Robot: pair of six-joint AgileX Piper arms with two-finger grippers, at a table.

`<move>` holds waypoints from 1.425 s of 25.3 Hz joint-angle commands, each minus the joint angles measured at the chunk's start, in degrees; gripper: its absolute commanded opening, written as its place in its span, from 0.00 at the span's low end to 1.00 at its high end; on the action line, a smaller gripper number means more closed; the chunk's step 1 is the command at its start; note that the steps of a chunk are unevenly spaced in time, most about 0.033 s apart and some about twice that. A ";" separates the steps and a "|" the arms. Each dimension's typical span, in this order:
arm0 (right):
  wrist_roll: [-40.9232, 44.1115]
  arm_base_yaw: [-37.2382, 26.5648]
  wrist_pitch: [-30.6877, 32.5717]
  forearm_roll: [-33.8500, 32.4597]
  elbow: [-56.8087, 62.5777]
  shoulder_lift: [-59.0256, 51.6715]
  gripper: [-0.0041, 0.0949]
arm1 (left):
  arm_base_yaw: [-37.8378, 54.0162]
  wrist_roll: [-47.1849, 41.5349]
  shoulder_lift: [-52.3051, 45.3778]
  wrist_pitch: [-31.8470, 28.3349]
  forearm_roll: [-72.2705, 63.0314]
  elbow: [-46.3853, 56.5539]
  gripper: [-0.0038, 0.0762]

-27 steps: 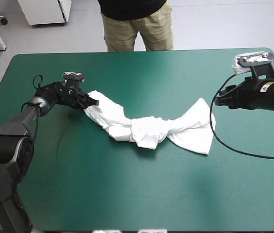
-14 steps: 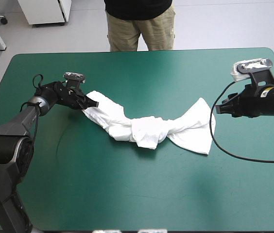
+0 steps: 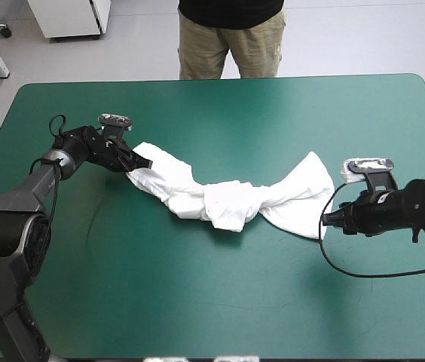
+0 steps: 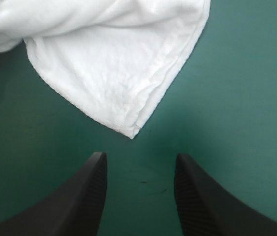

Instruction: Fold the cloth

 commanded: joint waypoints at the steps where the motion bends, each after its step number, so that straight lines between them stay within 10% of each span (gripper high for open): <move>1: -0.66 0.26 -5.22 1.68 2.38 1.91 0.46 | -0.47 -0.65 -2.90 2.01 -0.30 -0.48 0.04; 16: 4.47 9.39 -16.46 0.12 3.43 20.06 0.46 | -0.47 -0.65 -2.57 3.72 -0.20 -0.48 0.04; 22: 2.30 12.77 -14.24 0.51 3.43 20.10 0.04 | -0.47 -1.10 -3.04 4.81 -0.20 -0.48 0.04; 36: 8.10 12.67 1.18 -12.88 -17.42 -6.47 0.02 | -0.35 0.16 -29.36 32.62 0.21 -6.64 0.04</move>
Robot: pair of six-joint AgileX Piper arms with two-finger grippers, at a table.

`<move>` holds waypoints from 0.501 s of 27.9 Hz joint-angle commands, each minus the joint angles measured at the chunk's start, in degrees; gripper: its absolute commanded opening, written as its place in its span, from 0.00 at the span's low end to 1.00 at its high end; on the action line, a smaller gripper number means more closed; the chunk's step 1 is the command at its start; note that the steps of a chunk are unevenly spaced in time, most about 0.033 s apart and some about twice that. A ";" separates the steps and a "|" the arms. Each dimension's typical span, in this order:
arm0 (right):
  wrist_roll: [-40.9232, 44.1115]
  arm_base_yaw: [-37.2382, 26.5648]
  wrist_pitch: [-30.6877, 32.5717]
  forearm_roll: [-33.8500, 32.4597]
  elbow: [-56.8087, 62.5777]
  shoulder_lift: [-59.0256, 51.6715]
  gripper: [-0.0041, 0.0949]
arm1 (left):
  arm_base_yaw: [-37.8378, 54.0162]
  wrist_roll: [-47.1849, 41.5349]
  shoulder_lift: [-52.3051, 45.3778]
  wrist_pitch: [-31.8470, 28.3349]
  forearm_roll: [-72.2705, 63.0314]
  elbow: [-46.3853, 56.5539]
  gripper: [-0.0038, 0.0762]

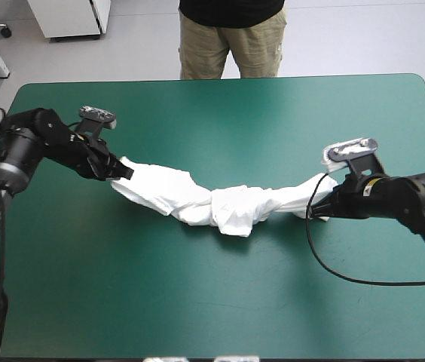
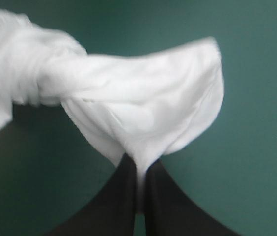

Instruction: Fold the cloth

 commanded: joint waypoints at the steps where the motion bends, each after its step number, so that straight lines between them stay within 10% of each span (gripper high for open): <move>1: -0.07 0.05 1.22 -2.88 -11.82 -4.02 0.02 | -0.35 -0.10 -9.22 1.55 -1.29 -7.41 0.04; 14: -4.95 0.05 10.73 -8.44 -47.78 -4.01 0.02 | -0.35 -10.87 -20.94 -1.91 15.67 -39.60 0.04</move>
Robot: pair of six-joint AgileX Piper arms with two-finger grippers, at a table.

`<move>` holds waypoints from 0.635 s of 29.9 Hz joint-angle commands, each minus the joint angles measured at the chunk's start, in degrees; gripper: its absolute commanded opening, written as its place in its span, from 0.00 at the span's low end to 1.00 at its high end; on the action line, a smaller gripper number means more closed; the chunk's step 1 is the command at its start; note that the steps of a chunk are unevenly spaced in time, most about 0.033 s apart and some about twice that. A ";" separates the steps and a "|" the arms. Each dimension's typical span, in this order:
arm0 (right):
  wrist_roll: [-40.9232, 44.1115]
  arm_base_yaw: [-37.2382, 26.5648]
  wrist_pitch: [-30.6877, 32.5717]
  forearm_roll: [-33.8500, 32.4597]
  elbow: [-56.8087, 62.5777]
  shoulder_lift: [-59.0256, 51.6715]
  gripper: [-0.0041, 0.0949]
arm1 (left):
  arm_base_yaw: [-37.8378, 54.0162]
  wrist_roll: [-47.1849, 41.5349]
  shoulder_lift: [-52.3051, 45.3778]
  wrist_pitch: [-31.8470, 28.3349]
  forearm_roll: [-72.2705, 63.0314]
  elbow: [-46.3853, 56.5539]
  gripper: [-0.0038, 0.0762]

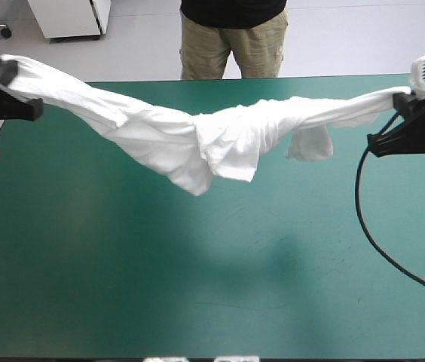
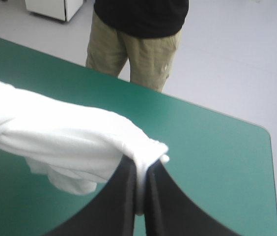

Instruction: Fold the cloth

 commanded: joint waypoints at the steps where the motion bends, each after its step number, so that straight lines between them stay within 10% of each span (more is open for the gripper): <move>1: -3.70 0.05 -0.65 1.43 -8.07 -0.98 0.02 | -0.35 -1.85 -2.82 -3.99 2.65 -6.76 0.04; 19: -4.34 0.05 4.79 12.32 4.08 -4.29 0.03 | -0.35 -1.58 -8.41 4.28 0.27 3.21 0.04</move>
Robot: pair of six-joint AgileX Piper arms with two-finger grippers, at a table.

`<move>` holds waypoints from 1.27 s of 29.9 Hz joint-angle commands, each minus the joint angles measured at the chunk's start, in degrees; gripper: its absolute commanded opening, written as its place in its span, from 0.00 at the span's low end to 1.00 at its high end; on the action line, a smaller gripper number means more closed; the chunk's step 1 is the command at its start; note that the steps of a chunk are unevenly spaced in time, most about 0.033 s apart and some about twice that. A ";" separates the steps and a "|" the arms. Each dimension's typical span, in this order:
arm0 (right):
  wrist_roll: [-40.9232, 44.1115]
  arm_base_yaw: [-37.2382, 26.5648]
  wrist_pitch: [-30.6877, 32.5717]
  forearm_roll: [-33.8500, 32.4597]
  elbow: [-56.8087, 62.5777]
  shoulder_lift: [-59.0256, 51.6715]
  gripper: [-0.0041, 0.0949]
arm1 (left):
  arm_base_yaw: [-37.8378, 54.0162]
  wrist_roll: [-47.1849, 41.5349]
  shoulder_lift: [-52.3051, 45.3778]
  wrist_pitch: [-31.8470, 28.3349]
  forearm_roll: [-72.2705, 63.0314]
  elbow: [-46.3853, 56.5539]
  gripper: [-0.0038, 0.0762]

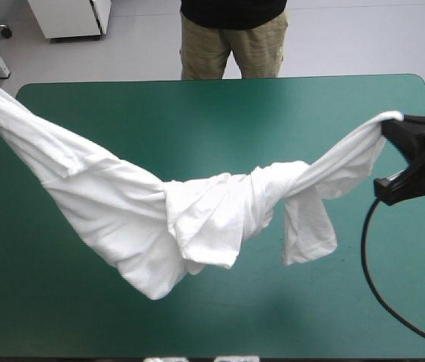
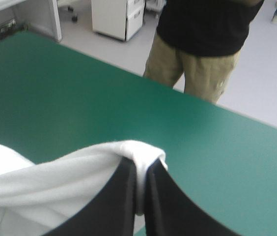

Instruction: Fold the cloth

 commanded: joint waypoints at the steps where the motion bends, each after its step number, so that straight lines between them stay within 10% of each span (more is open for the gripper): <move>1: 0.12 0.01 -0.58 -0.38 8.01 0.45 0.03 | -0.35 -1.00 0.20 2.01 -1.22 6.40 0.04; 11: 1.02 0.01 -14.28 2.62 34.73 2.94 0.03 | -0.35 2.09 0.98 -10.70 -13.33 40.10 0.04; 26: 1.30 -0.11 -39.07 -3.29 34.96 21.84 0.03 | -0.35 2.13 16.70 -56.90 -15.45 53.99 0.04; 32: 2.08 -2.53 -39.09 -2.89 31.66 29.96 0.06 | -0.35 1.65 23.61 -55.54 -15.35 53.99 0.04; 38: 2.08 -3.44 -36.81 -2.33 31.43 34.77 0.29 | -0.35 2.23 26.61 -47.72 -14.61 53.99 0.04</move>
